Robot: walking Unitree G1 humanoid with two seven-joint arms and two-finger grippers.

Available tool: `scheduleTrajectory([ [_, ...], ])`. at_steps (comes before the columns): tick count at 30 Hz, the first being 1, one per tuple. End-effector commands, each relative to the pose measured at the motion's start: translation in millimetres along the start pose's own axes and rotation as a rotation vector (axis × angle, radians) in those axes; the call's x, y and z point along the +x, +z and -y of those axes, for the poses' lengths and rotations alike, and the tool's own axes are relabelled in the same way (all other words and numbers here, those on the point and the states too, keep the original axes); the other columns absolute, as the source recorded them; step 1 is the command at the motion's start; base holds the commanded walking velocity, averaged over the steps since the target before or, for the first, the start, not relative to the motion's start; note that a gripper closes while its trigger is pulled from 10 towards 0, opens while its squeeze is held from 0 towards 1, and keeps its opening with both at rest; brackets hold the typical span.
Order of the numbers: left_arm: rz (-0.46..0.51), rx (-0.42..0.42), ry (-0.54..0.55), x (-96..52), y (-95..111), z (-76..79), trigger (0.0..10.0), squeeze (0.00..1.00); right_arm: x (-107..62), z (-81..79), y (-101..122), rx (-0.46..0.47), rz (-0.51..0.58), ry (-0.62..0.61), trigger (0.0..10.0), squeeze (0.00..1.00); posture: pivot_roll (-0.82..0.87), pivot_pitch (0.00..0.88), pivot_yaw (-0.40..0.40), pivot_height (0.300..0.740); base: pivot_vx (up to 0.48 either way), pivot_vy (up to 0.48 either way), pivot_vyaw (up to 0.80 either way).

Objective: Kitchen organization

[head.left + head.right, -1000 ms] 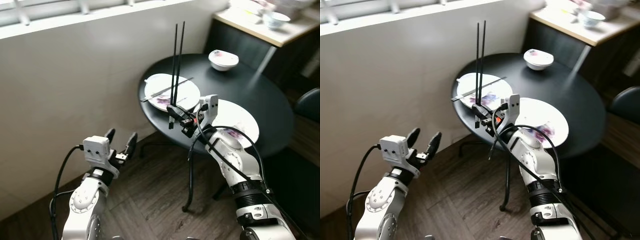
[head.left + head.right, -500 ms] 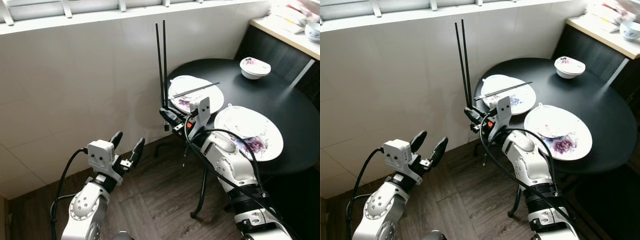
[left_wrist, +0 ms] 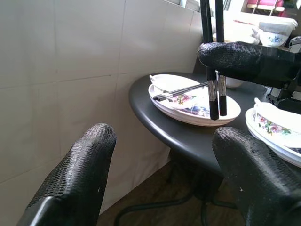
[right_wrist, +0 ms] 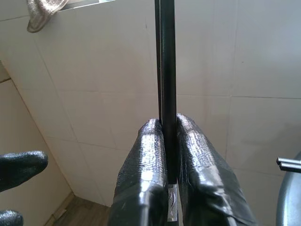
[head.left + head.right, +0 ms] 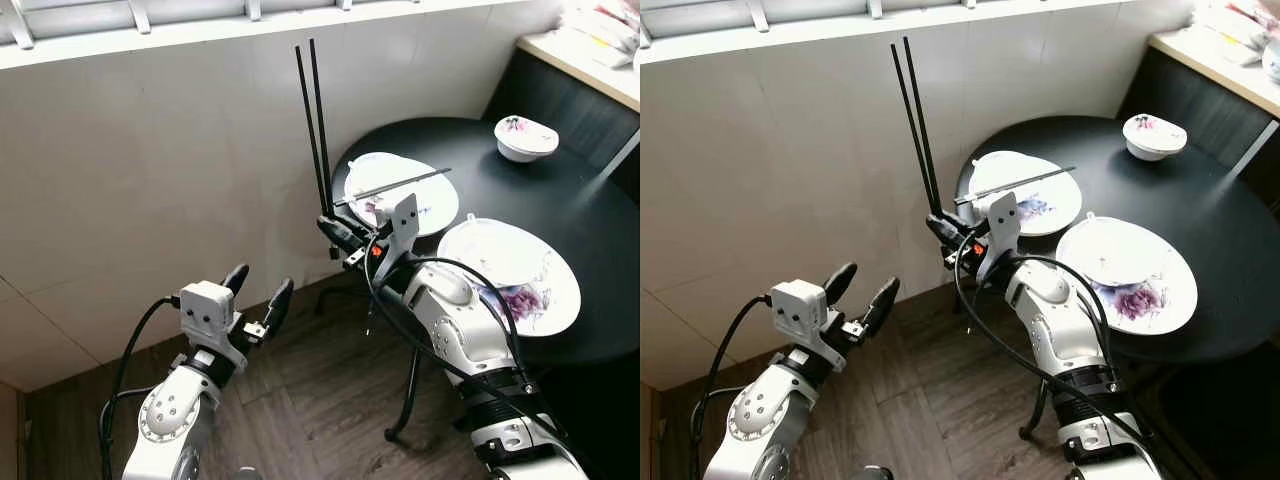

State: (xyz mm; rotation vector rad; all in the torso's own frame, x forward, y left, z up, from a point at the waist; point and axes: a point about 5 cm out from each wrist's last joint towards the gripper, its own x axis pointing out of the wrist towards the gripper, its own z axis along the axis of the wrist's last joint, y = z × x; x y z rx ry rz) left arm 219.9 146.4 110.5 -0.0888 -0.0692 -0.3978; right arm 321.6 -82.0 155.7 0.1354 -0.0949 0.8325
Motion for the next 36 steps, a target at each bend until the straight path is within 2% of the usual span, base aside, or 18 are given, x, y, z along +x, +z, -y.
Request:
scheduleTrajectory([
  [1, -0.009, 0.011, -0.008, -0.3, -0.9, 0.4, 10.0, 0.0, 2.0, -0.4, 1.6, -0.025, 0.002, 0.008, 0.0, 0.0, 0.03, 0.017, -0.073, 0.74, 0.0, 0.0, 0.8],
  [21, -0.031, 0.033, 0.034, 5.0, -6.0, -3.3, 10.0, 0.0, 3.3, -5.3, 0.4, -0.059, 0.009, 0.02, 0.0, 0.0, 0.03, 0.013, -0.068, 0.74, 0.0, 0.0, 0.8],
  [27, -0.037, 0.034, 0.031, 6.7, -7.3, -2.2, 10.0, 0.0, 2.8, -5.9, -0.4, -0.06, 0.011, 0.017, 0.0, 0.0, 0.02, 0.007, -0.063, 0.74, 0.0, 0.48, 0.8],
  [36, -0.015, 0.049, 0.036, 8.1, -6.6, -2.4, 10.0, 0.0, 3.1, -7.2, -3.5, -0.066, 0.009, 0.014, 0.0, 0.0, 0.03, 0.0, -0.066, 0.74, 0.0, 0.0, 0.8],
])
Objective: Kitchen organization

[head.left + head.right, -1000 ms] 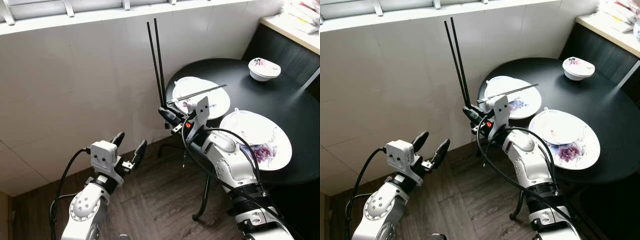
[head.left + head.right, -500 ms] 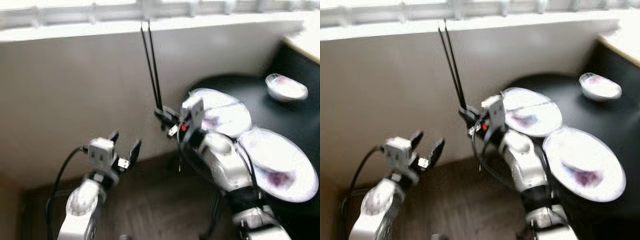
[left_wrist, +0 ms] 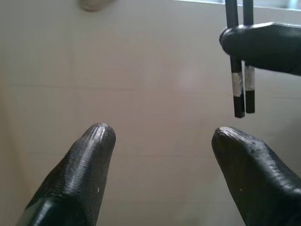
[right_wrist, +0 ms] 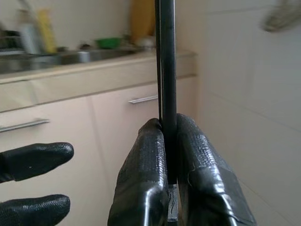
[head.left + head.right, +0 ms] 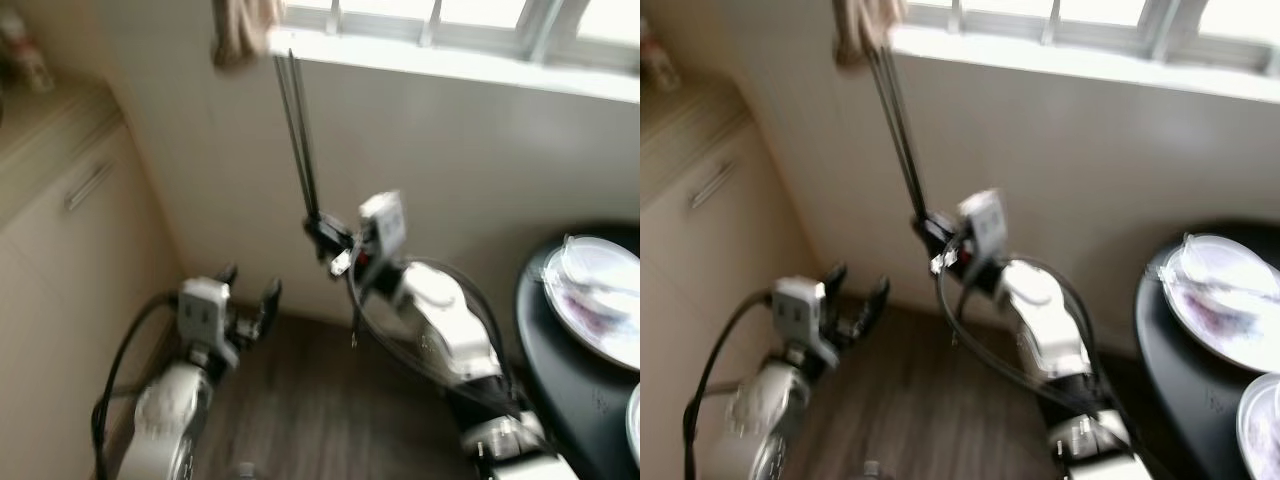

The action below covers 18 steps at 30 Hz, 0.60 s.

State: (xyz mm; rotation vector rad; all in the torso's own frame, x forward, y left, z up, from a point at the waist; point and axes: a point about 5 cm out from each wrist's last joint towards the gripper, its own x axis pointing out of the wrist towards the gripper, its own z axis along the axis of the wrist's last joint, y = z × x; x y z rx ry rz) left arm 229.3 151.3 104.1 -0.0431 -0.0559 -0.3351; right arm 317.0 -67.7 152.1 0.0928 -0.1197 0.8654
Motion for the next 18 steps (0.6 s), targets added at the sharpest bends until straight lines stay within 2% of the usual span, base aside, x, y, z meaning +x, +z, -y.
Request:
scheduleTrajectory([
  [1, 0.006, 0.006, -0.025, 1.5, 0.2, 6.3, 10.0, 0.0, -3.8, 5.2, 1.5, -0.022, 0.004, -0.022, 0.0, 0.0, 0.03, 0.0, -0.066, 0.74, 0.0, 0.0, 0.8],
  [8, 0.009, 0.014, -0.016, 3.0, 1.0, 5.8, 10.0, 0.0, -3.2, 4.9, 1.2, -0.025, 0.005, -0.031, 0.0, 0.0, 0.03, 0.0, -0.064, 0.74, 0.0, 0.0, 0.8],
  [14, 0.025, 0.054, 0.062, 7.9, 4.0, -2.5, 10.0, 0.0, -3.9, 14.3, 6.1, -0.044, 0.043, -0.136, 0.0, 0.0, 0.02, 0.004, -0.063, 0.74, 0.0, 0.0, 0.8],
  [15, 0.039, 0.059, 0.087, 10.0, 6.7, -5.8, 10.0, 0.0, -3.7, 19.4, 9.4, -0.058, 0.06, -0.183, 0.0, 0.0, 0.02, 0.005, -0.062, 0.74, 0.0, 0.0, 0.8],
  [18, 0.056, 0.058, 0.076, 11.5, 9.8, -5.1, 10.0, 0.0, -3.6, 22.7, 11.6, -0.084, 0.068, -0.21, 0.0, 0.0, 0.02, 0.005, -0.062, 0.74, 0.0, 0.0, 0.8],
])
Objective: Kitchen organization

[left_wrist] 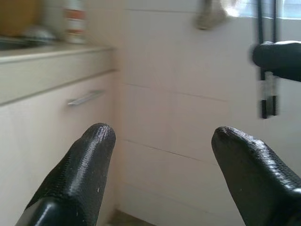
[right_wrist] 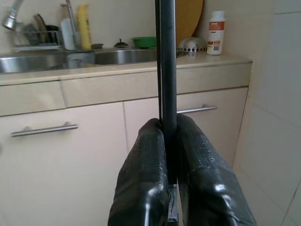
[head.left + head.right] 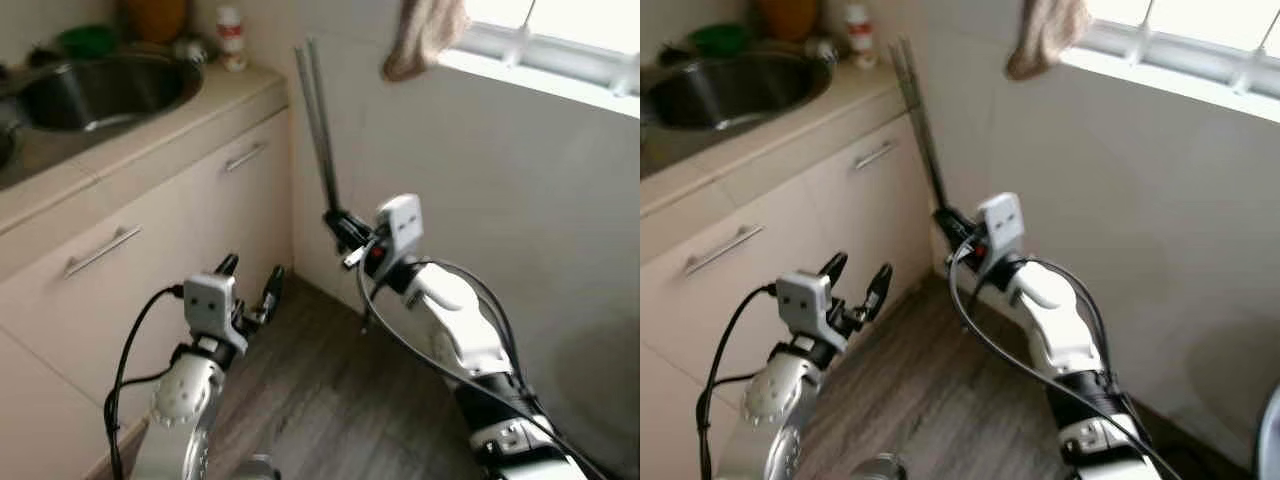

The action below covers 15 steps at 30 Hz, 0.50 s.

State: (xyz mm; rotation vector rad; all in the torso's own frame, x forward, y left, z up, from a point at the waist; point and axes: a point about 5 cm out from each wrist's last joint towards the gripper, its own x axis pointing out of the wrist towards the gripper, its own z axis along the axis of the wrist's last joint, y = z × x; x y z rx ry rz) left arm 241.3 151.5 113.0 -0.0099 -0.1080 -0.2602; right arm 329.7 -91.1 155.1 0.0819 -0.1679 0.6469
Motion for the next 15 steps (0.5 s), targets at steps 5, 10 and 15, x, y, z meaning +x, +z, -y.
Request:
scheduleTrajectory([
  [5, 0.02, 0.011, -0.024, 0.0, 3.2, 4.5, 10.0, 0.0, 5.9, -3.3, 6.9, -0.053, 0.036, -0.002, 0.0, 0.0, 0.03, 0.005, -0.061, 0.74, 0.0, 0.0, 0.53],
  [10, 0.018, 0.014, -0.016, 1.6, 2.1, 3.9, 10.0, 0.0, 7.3, -3.6, 4.7, -0.07, 0.022, -0.007, 0.0, 0.0, 0.03, 0.006, -0.062, 0.74, 0.0, 0.0, 0.48],
  [15, 0.023, 0.015, -0.014, 2.3, 3.0, 3.6, 10.0, 0.0, 8.4, -5.9, 4.1, -0.095, 0.019, 0.011, 10.0, 0.0, 0.03, 0.007, -0.063, 0.74, 0.0, 0.0, 0.8],
])
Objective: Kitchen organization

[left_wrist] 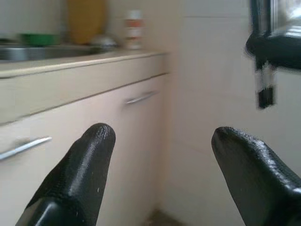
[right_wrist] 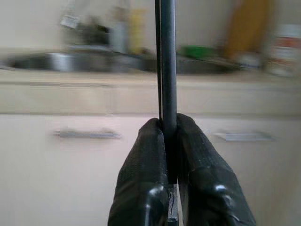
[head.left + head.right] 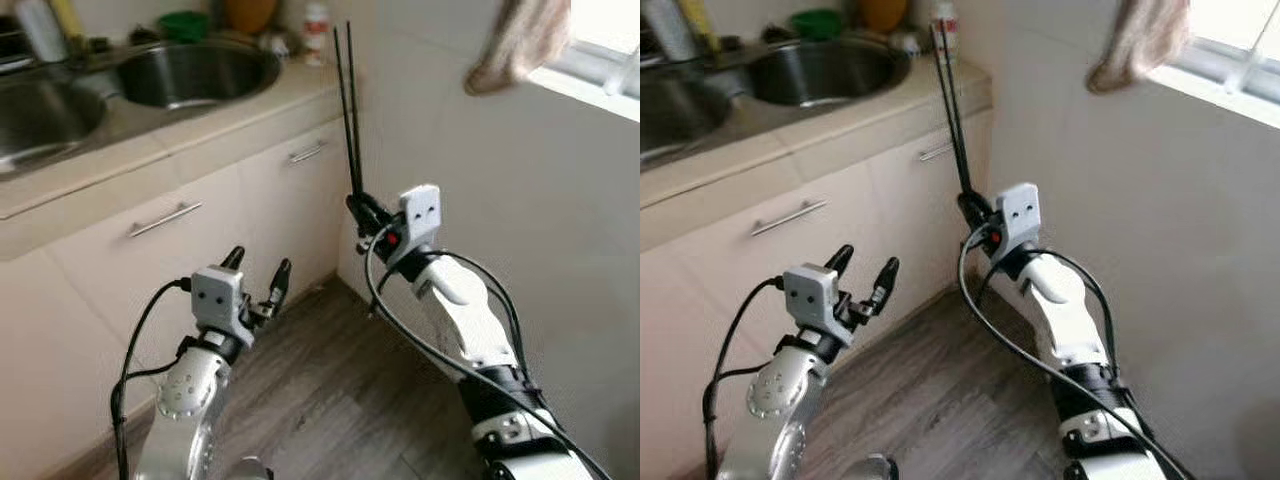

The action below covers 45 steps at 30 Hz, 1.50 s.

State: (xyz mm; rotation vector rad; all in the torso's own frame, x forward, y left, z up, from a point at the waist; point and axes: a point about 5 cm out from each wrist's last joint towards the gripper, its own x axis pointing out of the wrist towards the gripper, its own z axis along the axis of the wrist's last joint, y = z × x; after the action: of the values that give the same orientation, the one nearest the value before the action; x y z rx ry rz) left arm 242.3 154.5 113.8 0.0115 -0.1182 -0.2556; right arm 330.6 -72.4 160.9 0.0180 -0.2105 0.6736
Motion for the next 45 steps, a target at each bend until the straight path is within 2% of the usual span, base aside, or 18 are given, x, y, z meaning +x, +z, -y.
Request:
scheduleTrajectory([
  [1, 0.017, -0.005, -0.017, 2.1, 2.5, 6.6, 10.0, 0.0, -4.5, 8.4, 0.6, -0.024, 0.0, -0.024, 10.0, 0.0, 0.03, 0.007, -0.063, 0.74, 0.0, 0.0, 0.8],
  [8, 0.018, 0.002, -0.018, 2.5, 2.9, 6.1, 10.0, 0.0, -2.9, 8.6, 1.2, -0.02, 0.007, -0.032, 10.0, 0.0, 0.03, 0.009, -0.062, 0.74, 0.0, 0.0, 0.8],
  [9, 0.017, 0.004, -0.018, 2.8, 2.9, 6.2, 10.0, 0.0, -2.8, 8.8, 1.6, -0.018, 0.011, -0.033, 4.9, 0.0, 0.03, 0.009, -0.062, 0.74, 0.0, 0.0, 0.8],
  [10, 0.017, 0.004, -0.019, 2.9, 2.9, 6.3, 10.0, 0.0, -2.8, 8.9, 1.8, -0.017, 0.013, -0.034, 4.9, 0.0, 0.03, 0.009, -0.062, 0.74, 0.0, 0.0, 0.8],
  [11, 0.016, 0.006, -0.019, 3.3, 2.8, 6.4, 10.0, 0.0, -3.8, 8.0, 2.8, -0.016, 0.027, -0.024, 0.0, 0.0, 0.03, 0.009, -0.062, 0.74, 0.0, 0.0, 0.5],
  [15, 0.015, 0.012, -0.017, 3.7, 2.8, 6.3, 10.0, 0.0, -4.3, 7.7, 2.8, -0.018, 0.029, -0.026, 0.0, 0.0, 0.03, 0.01, -0.06, 0.74, 0.0, 0.0, 0.13],
  [16, 0.019, 0.02, -0.012, 4.4, 3.6, 5.7, 10.0, 0.0, -3.5, 9.0, 2.7, -0.02, 0.023, -0.039, 9.2, 0.0, 0.03, 0.01, -0.059, 0.74, 0.0, 0.0, 0.0],
  [17, 0.022, 0.023, -0.01, 4.8, 4.2, 5.3, 10.0, 0.0, -3.0, 9.8, 2.6, -0.02, 0.019, -0.046, 9.2, 0.0, 0.03, 0.01, -0.058, 0.74, 0.0, 0.0, 0.0],
  [18, 0.032, 0.028, -0.001, 5.4, 5.7, 4.1, 10.0, 0.0, -2.1, 10.8, 3.9, -0.023, 0.023, -0.056, 10.0, 0.0, 0.03, 0.01, -0.058, 0.74, 0.0, 0.0, 0.0],
  [25, 0.094, 0.043, 0.051, 9.1, 16.5, -4.4, 10.0, 0.0, 3.7, 15.4, 16.9, -0.034, 0.075, -0.088, 10.0, 0.0, 0.03, 0.01, -0.057, 0.74, 0.144, 0.0, 0.0],
  [36, 0.118, 0.039, 0.054, 11.0, 19.5, -4.1, 10.0, 0.0, 9.5, 14.2, 25.1, -0.056, 0.102, -0.084, 10.0, 0.0, 0.04, 0.007, -0.059, 0.74, 0.398, 0.0, 0.0],
  [45, 0.158, 0.056, 0.061, 14.6, 27.3, -5.1, 10.0, 0.0, 15.5, 19.7, 34.5, -0.048, 0.135, -0.112, 10.0, 0.0, 0.04, 0.001, -0.061, 0.74, 0.386, 0.0, 0.53],
])
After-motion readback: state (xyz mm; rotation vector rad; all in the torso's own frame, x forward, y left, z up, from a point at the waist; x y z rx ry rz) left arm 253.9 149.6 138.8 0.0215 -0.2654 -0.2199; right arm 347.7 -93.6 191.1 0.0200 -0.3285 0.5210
